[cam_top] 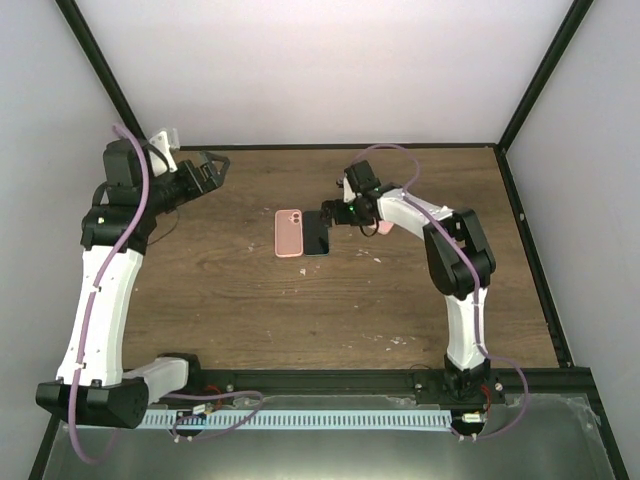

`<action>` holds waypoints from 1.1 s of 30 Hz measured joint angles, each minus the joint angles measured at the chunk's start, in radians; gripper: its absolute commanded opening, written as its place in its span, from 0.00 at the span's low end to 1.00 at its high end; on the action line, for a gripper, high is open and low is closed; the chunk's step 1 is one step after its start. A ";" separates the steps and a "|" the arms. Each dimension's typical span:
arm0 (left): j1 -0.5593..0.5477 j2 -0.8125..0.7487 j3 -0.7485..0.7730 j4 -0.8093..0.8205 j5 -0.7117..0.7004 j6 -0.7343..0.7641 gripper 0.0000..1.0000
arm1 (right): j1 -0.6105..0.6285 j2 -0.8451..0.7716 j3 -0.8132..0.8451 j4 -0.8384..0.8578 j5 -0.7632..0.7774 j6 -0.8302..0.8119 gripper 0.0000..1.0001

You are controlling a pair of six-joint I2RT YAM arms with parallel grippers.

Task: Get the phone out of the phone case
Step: Adjust the phone at the center of the board.

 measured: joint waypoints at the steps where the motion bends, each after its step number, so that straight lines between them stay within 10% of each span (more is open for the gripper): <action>1: 0.000 -0.005 -0.006 0.003 -0.012 0.005 1.00 | 0.000 0.005 0.022 -0.019 0.038 -0.006 1.00; 20: 0.000 -0.013 -0.063 0.037 -0.114 0.052 1.00 | -0.050 0.164 0.211 -0.153 0.182 -0.024 1.00; 33: 0.000 0.019 -0.094 0.067 -0.134 0.079 1.00 | -0.149 -0.068 -0.137 -0.071 0.150 -0.067 1.00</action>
